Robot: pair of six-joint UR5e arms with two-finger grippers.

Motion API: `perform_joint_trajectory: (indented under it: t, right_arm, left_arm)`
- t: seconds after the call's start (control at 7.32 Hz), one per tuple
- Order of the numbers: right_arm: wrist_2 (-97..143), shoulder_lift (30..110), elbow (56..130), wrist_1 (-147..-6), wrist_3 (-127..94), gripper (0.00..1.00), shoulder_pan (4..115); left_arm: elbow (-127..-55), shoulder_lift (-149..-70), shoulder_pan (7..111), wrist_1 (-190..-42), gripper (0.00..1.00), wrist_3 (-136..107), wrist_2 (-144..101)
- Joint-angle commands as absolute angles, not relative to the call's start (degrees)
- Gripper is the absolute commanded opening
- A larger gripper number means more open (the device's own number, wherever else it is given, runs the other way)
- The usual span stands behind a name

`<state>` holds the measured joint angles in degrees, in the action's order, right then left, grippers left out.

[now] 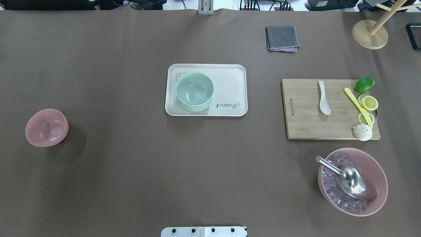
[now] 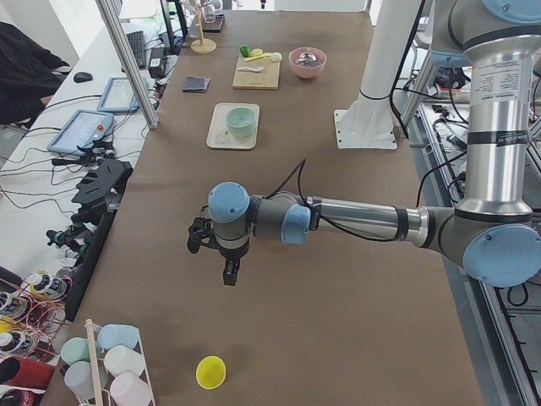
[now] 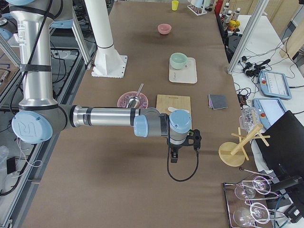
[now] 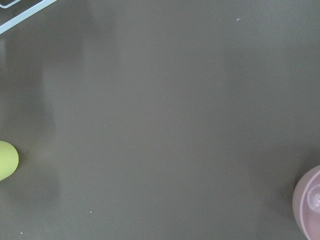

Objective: Stack pink bowl on green and place spoon

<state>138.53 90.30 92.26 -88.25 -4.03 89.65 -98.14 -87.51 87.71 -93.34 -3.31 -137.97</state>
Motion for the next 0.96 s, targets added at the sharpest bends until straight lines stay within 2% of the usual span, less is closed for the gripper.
perform_joint_trajectory:
  t: [0.0,0.82]
  right_arm:
    - [138.7,90.4,93.6,-88.3,-3.4,1.00,89.6]
    - [138.4,89.3,93.2,-88.4,-4.4,1.00,88.6]
  left_arm:
    - [-97.3,-88.4,87.7,-93.4,0.99,-3.3,-138.3]
    - [-95.8,-88.1,87.6,-101.4,0.98,-3.7,-137.8]
